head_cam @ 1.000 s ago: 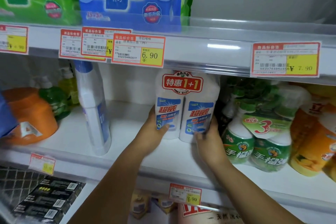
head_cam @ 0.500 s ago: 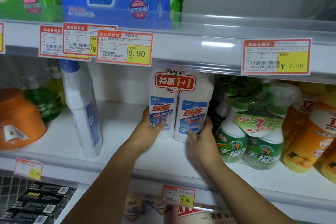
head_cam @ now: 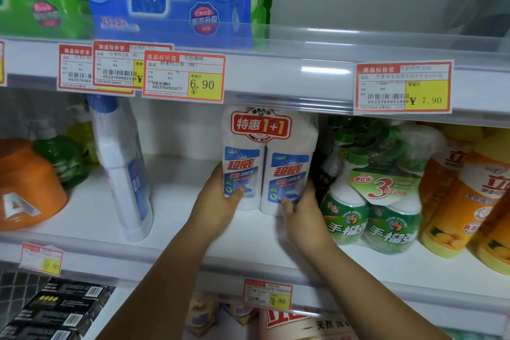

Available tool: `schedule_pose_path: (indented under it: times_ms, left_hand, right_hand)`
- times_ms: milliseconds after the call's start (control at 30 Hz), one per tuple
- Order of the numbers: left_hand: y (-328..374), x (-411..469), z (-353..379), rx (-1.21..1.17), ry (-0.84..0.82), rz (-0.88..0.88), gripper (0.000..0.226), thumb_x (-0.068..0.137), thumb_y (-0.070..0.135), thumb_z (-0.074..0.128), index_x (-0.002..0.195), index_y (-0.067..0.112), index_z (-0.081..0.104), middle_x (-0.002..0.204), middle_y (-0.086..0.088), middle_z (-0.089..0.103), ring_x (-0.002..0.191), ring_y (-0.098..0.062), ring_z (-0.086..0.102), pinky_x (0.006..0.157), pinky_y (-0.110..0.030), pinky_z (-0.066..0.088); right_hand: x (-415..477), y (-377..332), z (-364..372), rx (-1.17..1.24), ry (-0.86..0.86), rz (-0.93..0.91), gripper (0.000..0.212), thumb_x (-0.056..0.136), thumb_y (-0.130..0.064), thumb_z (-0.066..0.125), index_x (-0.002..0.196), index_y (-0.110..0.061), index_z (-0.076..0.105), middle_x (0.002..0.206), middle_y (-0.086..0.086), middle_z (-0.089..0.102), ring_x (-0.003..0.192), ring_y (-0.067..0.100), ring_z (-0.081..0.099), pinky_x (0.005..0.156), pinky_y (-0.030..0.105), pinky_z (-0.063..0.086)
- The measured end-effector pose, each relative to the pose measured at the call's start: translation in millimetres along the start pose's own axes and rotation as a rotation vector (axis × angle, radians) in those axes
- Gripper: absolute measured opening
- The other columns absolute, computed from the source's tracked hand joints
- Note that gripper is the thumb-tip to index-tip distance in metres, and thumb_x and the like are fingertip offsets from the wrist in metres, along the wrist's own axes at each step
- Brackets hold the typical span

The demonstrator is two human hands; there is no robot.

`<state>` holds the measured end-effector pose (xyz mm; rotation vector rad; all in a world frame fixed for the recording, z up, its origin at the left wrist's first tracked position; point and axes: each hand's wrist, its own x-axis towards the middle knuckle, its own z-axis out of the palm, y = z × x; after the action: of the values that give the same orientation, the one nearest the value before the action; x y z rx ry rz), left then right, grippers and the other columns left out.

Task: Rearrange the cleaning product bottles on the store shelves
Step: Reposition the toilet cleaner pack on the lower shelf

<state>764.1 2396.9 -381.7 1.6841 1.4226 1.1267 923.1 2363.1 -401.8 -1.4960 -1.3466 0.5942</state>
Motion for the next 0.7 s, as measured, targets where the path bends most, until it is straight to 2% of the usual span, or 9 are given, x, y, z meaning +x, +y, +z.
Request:
schedule_pose_path:
  times_ms: [100, 167, 233, 300, 500, 600, 633, 700]
  left_hand:
    - [7.6, -19.8, -12.6, 0.082, 0.058, 0.065, 0.047, 0.090, 0.031, 0.056, 0.133, 0.029, 0.040, 0.125, 0.013, 0.053, 0.115, -0.012, 0.053, 0.091, -0.029, 0.040]
    - [12.6, -38.2, -27.0, 0.115, 0.119, 0.117, 0.044, 0.090, 0.031, 0.055, 0.132, 0.029, 0.043, 0.116, 0.018, 0.051, 0.106, -0.005, 0.053, 0.089, -0.024, 0.040]
    - [13.2, -54.3, -45.2, 0.142, 0.173, 0.164, 0.037, 0.090, 0.030, 0.055, 0.127, 0.030, 0.052, 0.111, 0.018, 0.058, 0.097, -0.001, 0.057, 0.086, -0.020, 0.042]
    - [5.9, -65.4, -66.3, 0.182, 0.219, 0.189, 0.029, 0.089, 0.030, 0.056, 0.118, 0.032, 0.060, 0.103, 0.015, 0.064, 0.091, 0.000, 0.060, 0.083, -0.020, 0.046]
    - [-39.6, -83.1, -129.6, 0.267, 0.258, 0.086, 0.019, 0.087, 0.029, 0.060, 0.104, 0.026, 0.069, 0.097, 0.012, 0.070, 0.088, -0.003, 0.062, 0.083, -0.024, 0.048]
    - [-57.5, -87.0, -148.5, 0.254, 0.257, 0.023, 0.011, 0.086, 0.025, 0.062, 0.091, 0.031, 0.069, 0.089, 0.018, 0.069, 0.082, 0.005, 0.061, 0.071, -0.007, 0.042]
    - [-62.6, -87.5, -153.2, 0.252, 0.263, 0.009, 0.011, 0.086, 0.024, 0.063, 0.088, 0.033, 0.069, 0.087, 0.019, 0.069, 0.081, 0.006, 0.060, 0.069, -0.004, 0.041]
    - [-73.3, -88.6, -163.0, 0.256, 0.279, -0.018, 0.010, 0.085, 0.024, 0.063, 0.089, 0.033, 0.068, 0.089, 0.018, 0.069, 0.081, 0.005, 0.060, 0.073, -0.008, 0.043]
  right_hand:
    - [-15.1, -3.8, 1.8, -0.046, 0.000, 0.021, 0.060, 0.090, -0.011, 0.053, 0.142, -0.022, 0.025, 0.143, 0.001, 0.043, 0.129, 0.015, 0.043, 0.106, 0.023, 0.030]
    - [-31.4, -10.5, 6.1, -0.059, -0.001, 0.012, 0.065, 0.090, -0.012, 0.054, 0.145, -0.023, 0.022, 0.147, -0.001, 0.037, 0.131, 0.013, 0.040, 0.107, 0.022, 0.028]
    - [-46.3, -19.0, 12.5, -0.094, -0.005, -0.002, 0.068, 0.091, -0.015, 0.053, 0.149, -0.022, 0.018, 0.150, -0.001, 0.030, 0.135, 0.014, 0.034, 0.110, 0.026, 0.027]
    - [-55.0, -28.1, 22.0, -0.115, -0.029, -0.018, 0.065, 0.092, -0.018, 0.052, 0.148, -0.021, 0.020, 0.148, 0.001, 0.031, 0.134, 0.015, 0.035, 0.110, 0.028, 0.028]
    - [-59.7, -53.0, 70.1, -0.143, -0.228, -0.087, 0.055, 0.094, -0.024, 0.054, 0.143, -0.024, 0.031, 0.142, -0.001, 0.039, 0.127, 0.011, 0.043, 0.107, 0.027, 0.034]
    - [-53.6, -68.6, 99.1, -0.150, -0.295, -0.157, 0.055, 0.092, -0.027, 0.056, 0.142, -0.023, 0.033, 0.143, 0.001, 0.038, 0.126, 0.012, 0.044, 0.102, 0.022, 0.032]
    - [-51.8, -74.7, 109.9, -0.146, -0.316, -0.185, 0.057, 0.091, -0.028, 0.057, 0.143, -0.023, 0.032, 0.144, 0.001, 0.037, 0.126, 0.012, 0.044, 0.102, 0.022, 0.032]
    - [-49.4, -89.0, 133.1, -0.123, -0.365, -0.220, 0.067, 0.088, -0.032, 0.061, 0.145, -0.022, 0.027, 0.147, 0.002, 0.034, 0.130, 0.014, 0.040, 0.106, 0.025, 0.032]
